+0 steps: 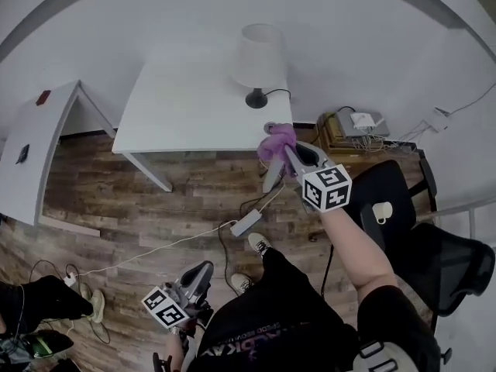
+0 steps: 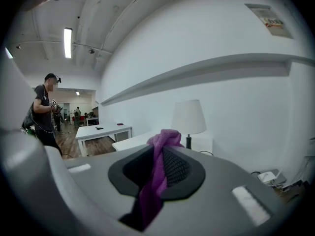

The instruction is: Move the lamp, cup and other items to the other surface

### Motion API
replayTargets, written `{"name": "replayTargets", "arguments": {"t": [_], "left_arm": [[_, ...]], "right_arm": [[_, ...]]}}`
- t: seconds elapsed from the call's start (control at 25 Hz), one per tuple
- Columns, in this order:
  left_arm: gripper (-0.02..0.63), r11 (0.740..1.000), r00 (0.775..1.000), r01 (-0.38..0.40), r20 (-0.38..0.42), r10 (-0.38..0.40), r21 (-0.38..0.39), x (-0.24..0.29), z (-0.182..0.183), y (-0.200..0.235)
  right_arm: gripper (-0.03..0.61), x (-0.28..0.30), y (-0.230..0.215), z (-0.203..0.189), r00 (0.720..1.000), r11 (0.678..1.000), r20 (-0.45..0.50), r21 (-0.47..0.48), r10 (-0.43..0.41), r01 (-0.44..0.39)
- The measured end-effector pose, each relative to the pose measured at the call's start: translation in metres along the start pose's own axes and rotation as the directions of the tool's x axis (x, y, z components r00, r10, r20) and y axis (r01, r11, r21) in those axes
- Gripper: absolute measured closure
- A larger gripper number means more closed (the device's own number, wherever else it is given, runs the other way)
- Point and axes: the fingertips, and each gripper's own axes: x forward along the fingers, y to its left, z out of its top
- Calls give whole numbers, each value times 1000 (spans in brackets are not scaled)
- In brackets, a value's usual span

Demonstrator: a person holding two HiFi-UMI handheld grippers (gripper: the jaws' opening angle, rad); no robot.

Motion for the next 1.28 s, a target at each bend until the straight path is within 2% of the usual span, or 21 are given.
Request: {"name": "replayTargets", "arguments": {"t": [0.24, 0.44, 0.68, 0.92, 1.12, 1.28], "left_arm": [[618, 992, 984, 123, -126, -124, -16, 53, -21, -24], [618, 983, 960, 184, -209, -186, -26, 95, -35, -35], [618, 967, 921, 247, -294, -256, -68, 170, -72, -66], [618, 955, 870, 274, -395, -296, -113, 237, -126, -102], [618, 951, 833, 281, -459, -310, -132, 286, -167, -124], [618, 948, 817, 284, -483, -316, -141, 319, -191, -137]], "right_arm": [[531, -92, -80, -20, 981, 980, -8, 50, -194, 194], [531, -167, -143, -46, 938, 930, -22, 121, -346, 347], [531, -249, -219, -79, 886, 869, -57, 173, -461, 463], [531, -338, -302, -122, 816, 788, -100, 217, -569, 576], [531, -412, -368, -171, 735, 696, -166, 242, -657, 677], [531, -458, -402, -211, 683, 644, -230, 226, -694, 731]]}}
